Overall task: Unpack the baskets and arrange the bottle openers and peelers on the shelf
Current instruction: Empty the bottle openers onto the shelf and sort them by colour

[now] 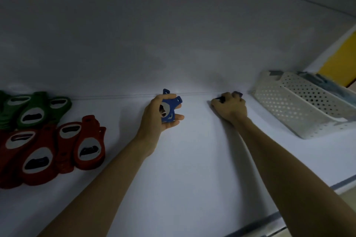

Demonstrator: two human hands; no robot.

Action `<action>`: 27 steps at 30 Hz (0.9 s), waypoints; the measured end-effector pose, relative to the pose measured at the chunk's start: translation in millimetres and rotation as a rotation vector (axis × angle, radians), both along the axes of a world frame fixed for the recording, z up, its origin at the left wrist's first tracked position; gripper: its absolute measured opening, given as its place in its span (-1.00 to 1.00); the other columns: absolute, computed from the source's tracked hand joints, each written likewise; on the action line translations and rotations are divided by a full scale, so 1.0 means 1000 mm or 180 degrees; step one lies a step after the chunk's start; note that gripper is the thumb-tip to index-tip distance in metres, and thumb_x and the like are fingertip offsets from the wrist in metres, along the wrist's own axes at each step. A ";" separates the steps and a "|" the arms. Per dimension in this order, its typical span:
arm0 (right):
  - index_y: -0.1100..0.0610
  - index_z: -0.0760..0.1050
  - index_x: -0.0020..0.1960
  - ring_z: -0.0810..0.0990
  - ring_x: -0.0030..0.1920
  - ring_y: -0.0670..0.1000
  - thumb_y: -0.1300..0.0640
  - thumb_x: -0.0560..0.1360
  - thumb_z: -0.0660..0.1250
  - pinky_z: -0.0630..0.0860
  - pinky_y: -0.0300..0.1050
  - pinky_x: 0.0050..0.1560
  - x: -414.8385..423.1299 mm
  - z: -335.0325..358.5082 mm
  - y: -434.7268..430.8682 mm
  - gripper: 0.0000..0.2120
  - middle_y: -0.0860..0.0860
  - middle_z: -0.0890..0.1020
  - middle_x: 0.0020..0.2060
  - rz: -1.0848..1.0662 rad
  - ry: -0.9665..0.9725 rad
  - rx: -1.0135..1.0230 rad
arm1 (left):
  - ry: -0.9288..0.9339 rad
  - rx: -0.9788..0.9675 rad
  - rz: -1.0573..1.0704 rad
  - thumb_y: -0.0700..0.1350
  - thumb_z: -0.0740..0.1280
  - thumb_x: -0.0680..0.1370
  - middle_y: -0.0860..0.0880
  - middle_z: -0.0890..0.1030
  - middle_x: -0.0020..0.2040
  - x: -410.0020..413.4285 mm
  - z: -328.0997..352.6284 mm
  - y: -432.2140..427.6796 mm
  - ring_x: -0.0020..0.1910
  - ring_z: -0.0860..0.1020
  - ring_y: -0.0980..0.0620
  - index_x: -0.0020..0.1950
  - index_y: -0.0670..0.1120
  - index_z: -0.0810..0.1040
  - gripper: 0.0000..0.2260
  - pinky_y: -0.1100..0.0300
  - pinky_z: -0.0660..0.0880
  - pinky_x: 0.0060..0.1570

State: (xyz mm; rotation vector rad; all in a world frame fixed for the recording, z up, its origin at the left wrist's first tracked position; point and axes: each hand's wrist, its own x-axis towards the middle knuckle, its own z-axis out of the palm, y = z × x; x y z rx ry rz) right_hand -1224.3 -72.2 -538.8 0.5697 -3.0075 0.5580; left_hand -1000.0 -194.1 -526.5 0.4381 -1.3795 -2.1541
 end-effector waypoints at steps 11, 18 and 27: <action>-0.01 0.21 0.46 0.07 0.47 0.31 -0.54 0.35 0.05 0.00 0.19 0.47 -0.003 0.008 -0.001 -0.14 0.25 0.13 0.48 -0.0202 -0.0249 0.0281 | -0.0050 0.0030 0.0025 -0.07 0.12 0.62 0.07 0.68 -0.19 0.001 0.002 0.002 -0.31 0.67 0.07 -0.03 0.00 0.57 -0.78 0.27 0.59 -0.29; 0.10 0.27 0.43 0.22 0.42 0.21 -0.43 0.38 0.13 0.19 0.11 0.41 0.065 0.008 -0.018 -0.18 0.17 0.28 0.44 0.0361 -0.0173 0.0211 | -0.0128 0.0049 0.0182 -0.23 0.18 0.59 0.00 0.61 -0.03 0.003 0.002 0.001 -0.33 0.66 0.06 -0.01 0.06 0.55 -0.77 0.30 0.56 -0.35; -0.01 -0.01 0.56 -0.07 0.54 0.18 -0.30 0.56 -0.04 -0.07 0.11 0.49 0.135 0.003 -0.040 -0.33 0.14 -0.01 0.55 0.1179 -0.0196 0.0567 | 0.0150 0.0658 0.0464 -0.34 0.22 0.56 -0.03 0.57 0.05 0.003 -0.002 -0.004 -0.27 0.67 0.07 0.42 0.03 0.28 -0.51 0.28 0.56 -0.35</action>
